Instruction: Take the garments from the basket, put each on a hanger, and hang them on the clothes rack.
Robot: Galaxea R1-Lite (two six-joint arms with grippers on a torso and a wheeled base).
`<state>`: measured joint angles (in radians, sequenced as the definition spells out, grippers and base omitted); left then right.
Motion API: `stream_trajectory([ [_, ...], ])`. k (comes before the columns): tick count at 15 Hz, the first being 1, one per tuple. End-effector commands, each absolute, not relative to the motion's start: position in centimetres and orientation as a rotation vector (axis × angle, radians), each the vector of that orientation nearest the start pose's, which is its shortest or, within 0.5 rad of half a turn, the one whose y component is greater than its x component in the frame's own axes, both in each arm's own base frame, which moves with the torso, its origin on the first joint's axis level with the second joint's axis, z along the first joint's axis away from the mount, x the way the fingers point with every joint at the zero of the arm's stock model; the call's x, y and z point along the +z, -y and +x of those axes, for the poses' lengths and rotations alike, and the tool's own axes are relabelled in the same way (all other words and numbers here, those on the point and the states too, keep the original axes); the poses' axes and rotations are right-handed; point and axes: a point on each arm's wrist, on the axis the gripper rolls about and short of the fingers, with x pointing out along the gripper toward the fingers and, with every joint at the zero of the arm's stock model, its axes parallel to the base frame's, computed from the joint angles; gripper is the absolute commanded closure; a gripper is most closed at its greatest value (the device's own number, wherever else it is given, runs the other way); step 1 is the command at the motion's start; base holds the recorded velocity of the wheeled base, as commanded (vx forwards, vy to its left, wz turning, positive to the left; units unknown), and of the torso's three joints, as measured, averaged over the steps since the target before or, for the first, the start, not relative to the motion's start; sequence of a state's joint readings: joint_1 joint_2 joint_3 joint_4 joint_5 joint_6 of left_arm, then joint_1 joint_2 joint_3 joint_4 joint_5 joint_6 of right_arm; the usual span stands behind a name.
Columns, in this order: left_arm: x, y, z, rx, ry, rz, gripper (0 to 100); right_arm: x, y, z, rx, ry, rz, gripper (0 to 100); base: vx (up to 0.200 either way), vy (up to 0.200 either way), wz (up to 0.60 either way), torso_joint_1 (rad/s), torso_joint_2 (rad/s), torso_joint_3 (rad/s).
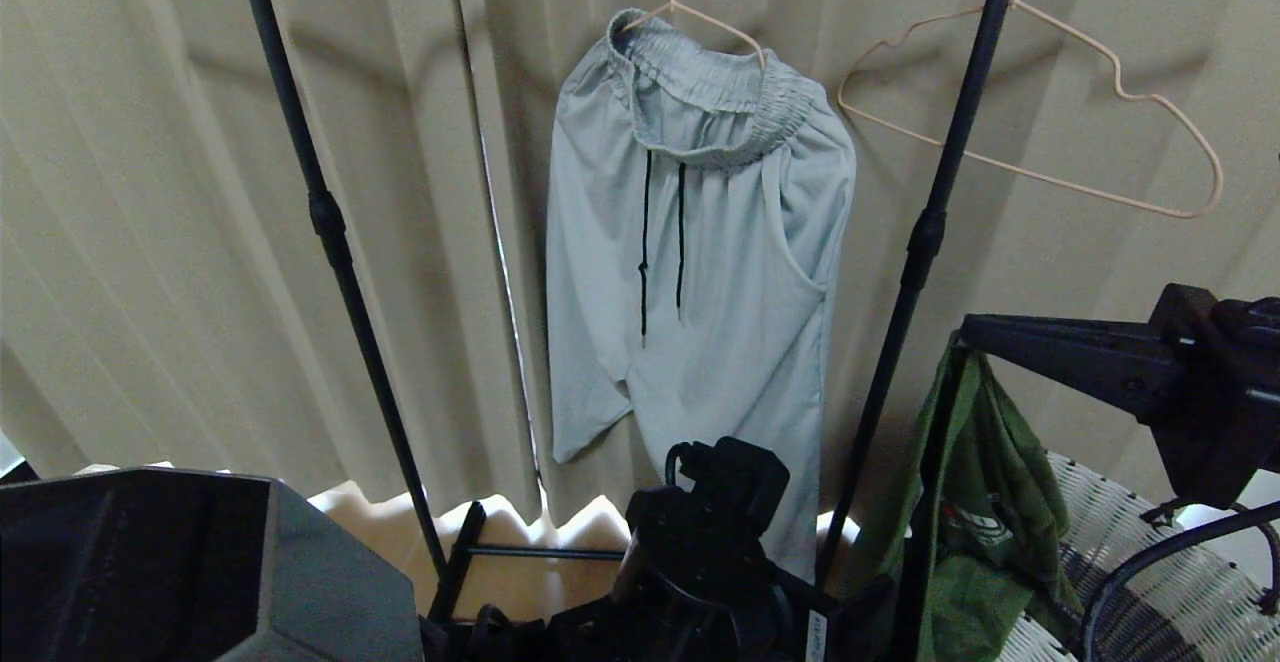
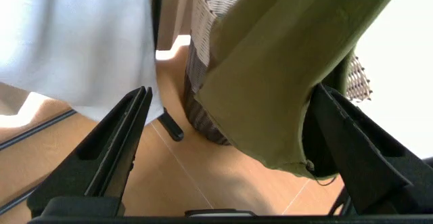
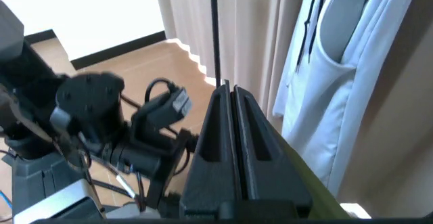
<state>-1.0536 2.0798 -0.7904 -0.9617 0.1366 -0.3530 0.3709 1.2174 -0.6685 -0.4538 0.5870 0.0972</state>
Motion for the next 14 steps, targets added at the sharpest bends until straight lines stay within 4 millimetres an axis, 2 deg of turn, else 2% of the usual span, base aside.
stream_trajectory([
  [1, 8.3, 31.5, 18.2, -0.847, -0.434, -0.137, 0, 24.8, -7.8, 16.6, 0.955, -0.135, 0.099, 100, 0.0, 0.0, 0.0, 0.0, 0.0, 0.0],
  [7, 8.7, 32.3, 17.6, -0.875, -0.422, -0.14, 0, 25.5, -8.5, 16.3, 0.996, -0.124, 0.116, 100, 0.0, 0.0, 0.0, 0.0, 0.0, 0.0],
  [10, 7.9, 31.6, 17.2, -0.843, -0.446, -0.112, 0, 26.4, -8.5, 16.3, 0.996, -0.098, 0.126, 100, 0.0, 0.0, 0.0, 0.0, 0.0, 0.0],
  [14, 6.9, 30.7, 16.9, -0.795, -0.46, -0.059, 0, 26.4, -8.6, 16.4, 0.996, -0.101, 0.134, 100, 0.0, 0.0, 0.0, 0.0, 0.0, 0.0],
])
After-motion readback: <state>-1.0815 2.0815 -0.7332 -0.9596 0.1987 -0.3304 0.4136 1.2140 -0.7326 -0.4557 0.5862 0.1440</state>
